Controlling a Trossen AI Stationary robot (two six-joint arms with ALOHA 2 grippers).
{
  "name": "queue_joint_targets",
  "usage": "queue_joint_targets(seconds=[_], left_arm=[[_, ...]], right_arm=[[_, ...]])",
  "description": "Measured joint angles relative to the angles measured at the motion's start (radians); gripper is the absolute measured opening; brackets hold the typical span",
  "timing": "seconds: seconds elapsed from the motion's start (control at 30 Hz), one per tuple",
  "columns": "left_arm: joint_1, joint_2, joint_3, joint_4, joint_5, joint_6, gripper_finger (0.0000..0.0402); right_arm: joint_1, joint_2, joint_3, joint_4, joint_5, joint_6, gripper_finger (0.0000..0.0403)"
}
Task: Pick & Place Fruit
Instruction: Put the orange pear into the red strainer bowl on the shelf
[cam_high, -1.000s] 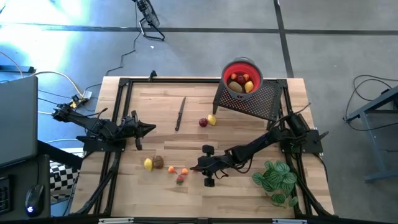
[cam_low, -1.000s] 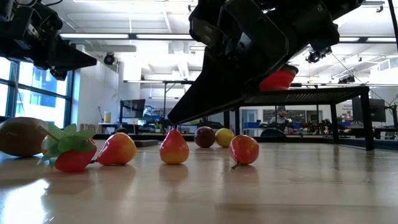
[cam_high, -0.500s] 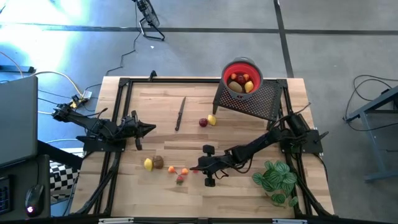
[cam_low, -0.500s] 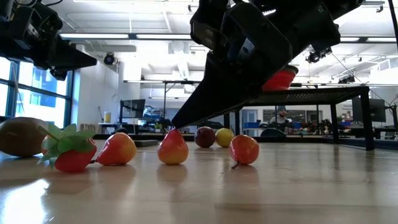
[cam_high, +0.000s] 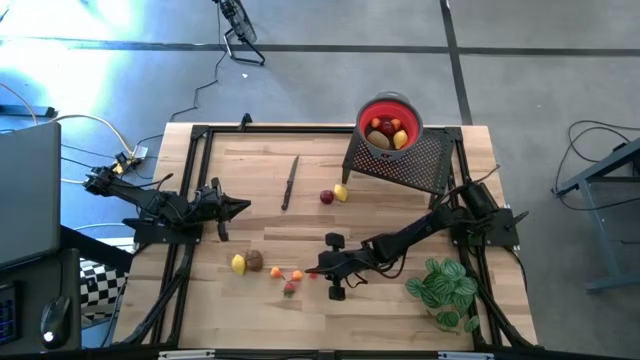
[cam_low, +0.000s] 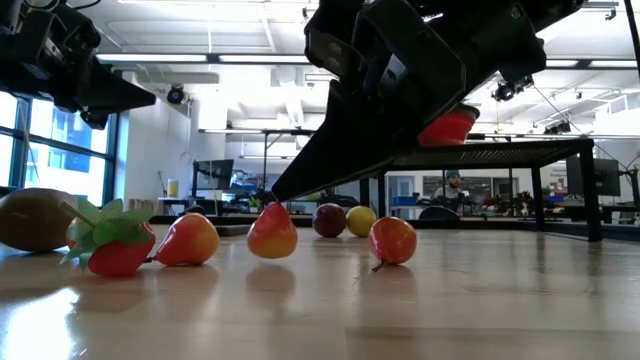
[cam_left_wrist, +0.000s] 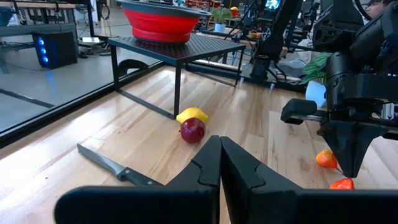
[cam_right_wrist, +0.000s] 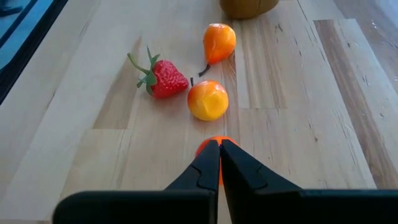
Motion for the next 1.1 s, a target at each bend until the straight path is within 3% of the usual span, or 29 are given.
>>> queue_joint_targets(seconds=[0.53, 0.77, 1.1], left_arm=[[0.0, 0.0, 0.0, -0.003, 0.0, 0.0, 0.0], [0.0, 0.0, 0.0, -0.004, 0.0, 0.0, 0.0], [0.0, 0.0, 0.0, -0.004, 0.0, 0.0, 0.0]], right_arm=[[-0.04, -0.14, -0.002, -0.121, -0.022, -0.045, 0.0004], [-0.052, -0.262, -0.001, -0.275, -0.013, -0.048, 0.0004], [-0.066, -0.485, -0.001, -0.454, 0.088, -0.038, 0.0004]])
